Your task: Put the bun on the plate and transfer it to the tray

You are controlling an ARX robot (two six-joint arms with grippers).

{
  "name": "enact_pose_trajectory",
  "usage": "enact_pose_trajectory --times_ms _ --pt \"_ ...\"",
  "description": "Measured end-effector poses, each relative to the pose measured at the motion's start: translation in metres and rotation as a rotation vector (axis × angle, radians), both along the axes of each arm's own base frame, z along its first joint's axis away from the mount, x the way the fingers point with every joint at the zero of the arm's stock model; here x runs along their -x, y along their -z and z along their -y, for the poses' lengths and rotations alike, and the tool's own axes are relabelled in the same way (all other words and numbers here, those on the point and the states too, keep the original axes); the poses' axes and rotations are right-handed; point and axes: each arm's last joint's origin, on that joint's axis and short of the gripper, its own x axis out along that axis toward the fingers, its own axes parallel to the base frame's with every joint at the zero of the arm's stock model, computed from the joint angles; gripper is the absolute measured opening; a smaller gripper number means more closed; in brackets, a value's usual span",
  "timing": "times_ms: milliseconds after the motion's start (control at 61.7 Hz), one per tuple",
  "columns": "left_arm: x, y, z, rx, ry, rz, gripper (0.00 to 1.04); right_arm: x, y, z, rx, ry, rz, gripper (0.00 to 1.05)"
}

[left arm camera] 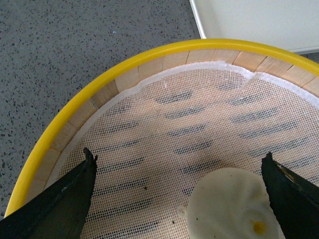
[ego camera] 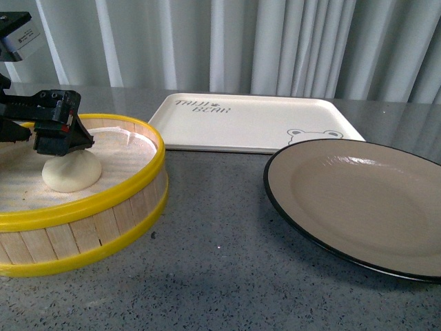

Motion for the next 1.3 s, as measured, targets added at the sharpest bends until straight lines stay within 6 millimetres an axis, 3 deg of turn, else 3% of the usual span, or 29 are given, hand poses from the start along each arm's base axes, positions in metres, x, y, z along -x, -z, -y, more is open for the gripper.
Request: enact_pose_trajectory --times_ms 422,924,1297 --pt "0.015 0.002 -0.004 0.029 0.014 -0.035 0.98 0.0 0.0 0.0 0.0 0.0 0.0 0.96" --pt "0.025 0.006 0.013 0.039 0.084 -0.043 0.98 0.0 0.0 0.0 0.0 0.0 0.0 0.96" --pt "0.025 0.007 0.015 0.039 0.092 -0.043 0.42 0.0 0.0 0.0 0.0 0.0 0.0 0.96"
